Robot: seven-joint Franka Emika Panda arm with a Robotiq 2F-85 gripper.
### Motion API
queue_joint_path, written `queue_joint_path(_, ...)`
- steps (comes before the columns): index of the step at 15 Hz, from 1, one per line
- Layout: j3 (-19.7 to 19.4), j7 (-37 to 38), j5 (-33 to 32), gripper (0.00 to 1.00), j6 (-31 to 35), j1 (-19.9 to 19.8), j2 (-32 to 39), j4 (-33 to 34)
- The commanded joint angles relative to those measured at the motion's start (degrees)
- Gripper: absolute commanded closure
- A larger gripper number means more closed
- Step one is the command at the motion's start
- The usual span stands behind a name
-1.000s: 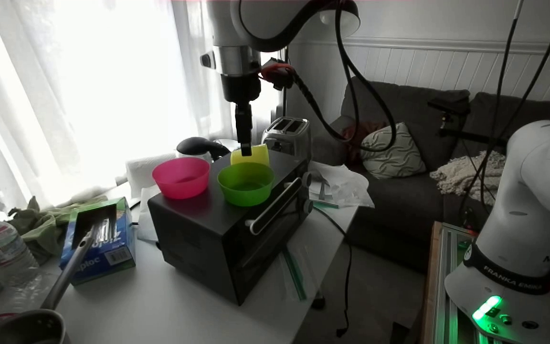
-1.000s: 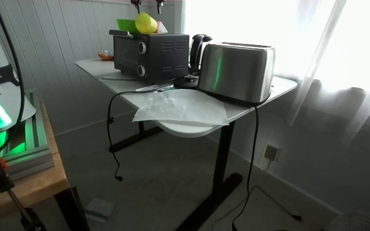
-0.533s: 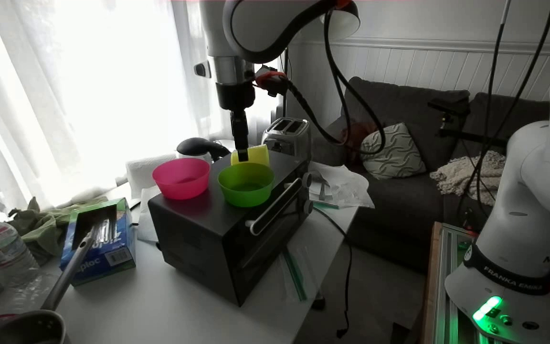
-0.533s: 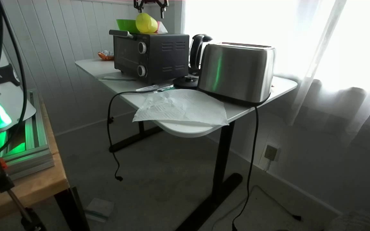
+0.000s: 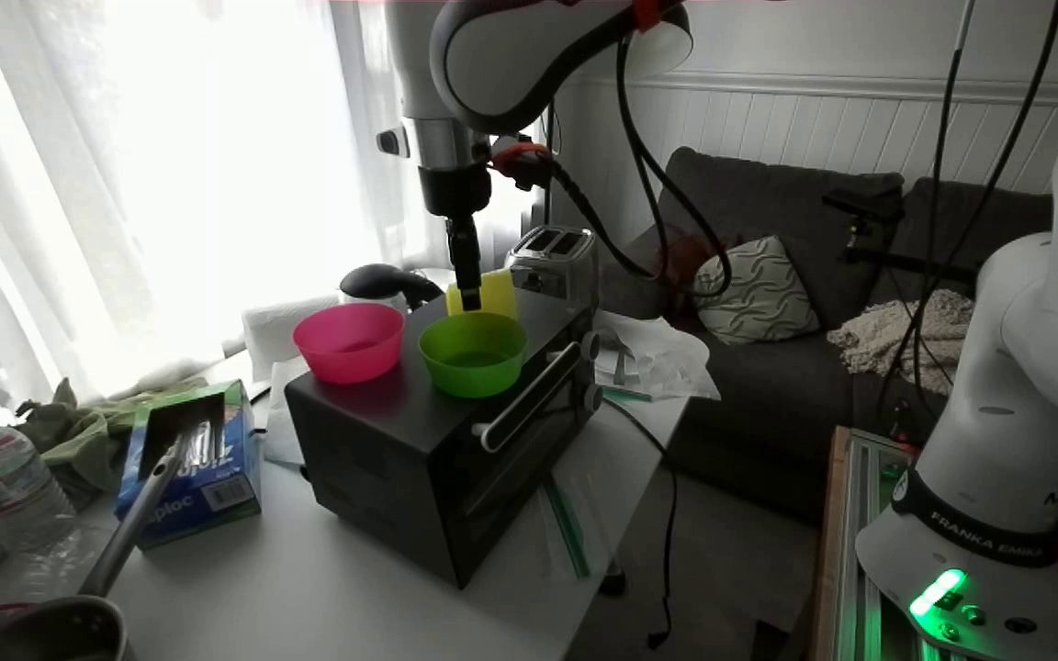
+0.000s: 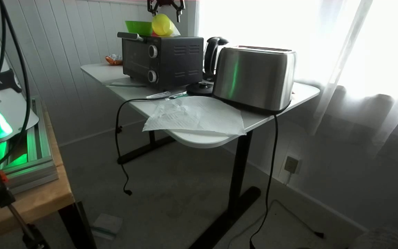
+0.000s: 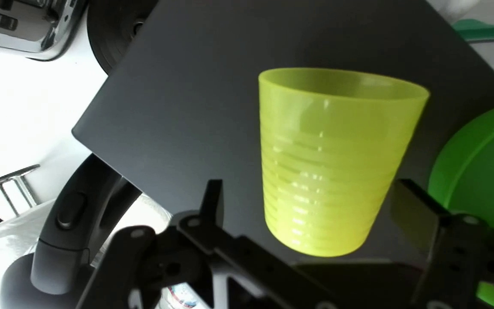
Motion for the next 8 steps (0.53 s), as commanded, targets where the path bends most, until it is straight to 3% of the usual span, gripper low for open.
queue_joint_path(1,0.38,-2.37,-0.52,0.00,0.87,-0.24,0.75,0.65)
queue_joint_path(4,0.54,-3.67,-0.71,0.00,0.79,-0.18,1.20,0.71)
queue_joint_path(5,0.48,-3.81,-0.86,0.25,0.77,-0.24,1.23,0.64)
queue_joint_path(6,0.46,-4.11,-0.55,0.27,0.71,-0.33,1.20,0.58)
queue_joint_path(8,0.33,-4.49,-0.55,0.41,0.71,-0.50,1.03,0.34)
